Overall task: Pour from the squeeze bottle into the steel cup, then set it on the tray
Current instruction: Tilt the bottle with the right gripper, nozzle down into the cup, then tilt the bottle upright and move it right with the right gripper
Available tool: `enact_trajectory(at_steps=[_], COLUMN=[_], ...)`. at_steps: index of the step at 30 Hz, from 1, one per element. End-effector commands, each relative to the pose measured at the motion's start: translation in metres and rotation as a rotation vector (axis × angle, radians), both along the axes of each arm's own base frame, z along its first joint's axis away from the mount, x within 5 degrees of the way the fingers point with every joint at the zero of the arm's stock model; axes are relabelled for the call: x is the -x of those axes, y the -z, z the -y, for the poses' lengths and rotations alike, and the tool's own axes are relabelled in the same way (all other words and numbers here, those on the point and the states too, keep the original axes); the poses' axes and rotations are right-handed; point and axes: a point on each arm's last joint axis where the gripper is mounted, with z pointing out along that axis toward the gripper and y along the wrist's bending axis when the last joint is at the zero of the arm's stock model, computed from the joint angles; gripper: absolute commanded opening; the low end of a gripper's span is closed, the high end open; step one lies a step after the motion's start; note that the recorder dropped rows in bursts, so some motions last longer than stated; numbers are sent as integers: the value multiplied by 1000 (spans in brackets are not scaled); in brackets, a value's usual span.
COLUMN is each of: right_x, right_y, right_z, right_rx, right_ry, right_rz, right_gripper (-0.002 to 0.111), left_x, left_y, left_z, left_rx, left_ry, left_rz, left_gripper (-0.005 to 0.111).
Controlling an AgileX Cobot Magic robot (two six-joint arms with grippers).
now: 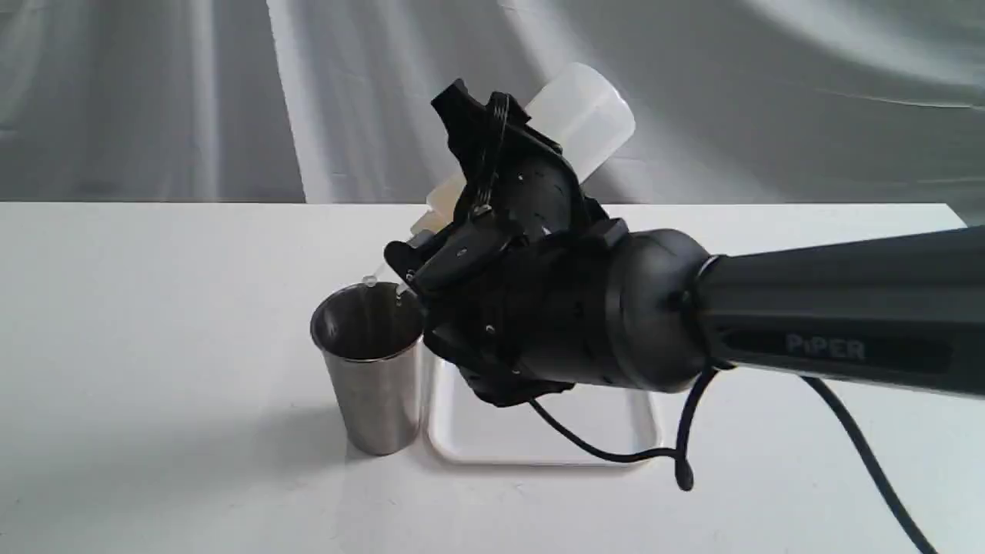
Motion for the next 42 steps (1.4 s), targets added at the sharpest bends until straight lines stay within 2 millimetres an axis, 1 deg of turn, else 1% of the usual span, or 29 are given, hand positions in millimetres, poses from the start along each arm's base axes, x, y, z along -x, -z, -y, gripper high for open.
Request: enact_trajectory(at_steps=[1, 4, 9, 13, 20, 22, 39, 42], right_x=[1, 1, 1, 1, 0, 0, 1, 3], right_y=[-16, -16, -16, -16, -15, -15, -13, -18], right_z=[-1, -1, -1, -1, 1, 1, 1, 3], right_rx=[-14, -75, -257, -357, -596, -633, -697, -744], right_ry=[6, 15, 43, 59, 103, 109, 131, 152], right_rz=[62, 81, 139, 170, 242, 254, 244, 242], right_gripper=[14, 14, 14, 14, 14, 14, 14, 14], left_x=[0, 0, 0, 0, 0, 0, 0, 0], left_y=[1, 1, 1, 1, 1, 1, 1, 1], left_z=[0, 0, 0, 0, 0, 0, 0, 0], left_rx=[2, 2, 2, 5, 5, 3, 4, 4], left_ry=[6, 6, 6, 5, 5, 6, 5, 5], left_rz=[5, 5, 5, 5, 5, 5, 5, 5], left_gripper=[0, 0, 0, 0, 0, 0, 0, 0])
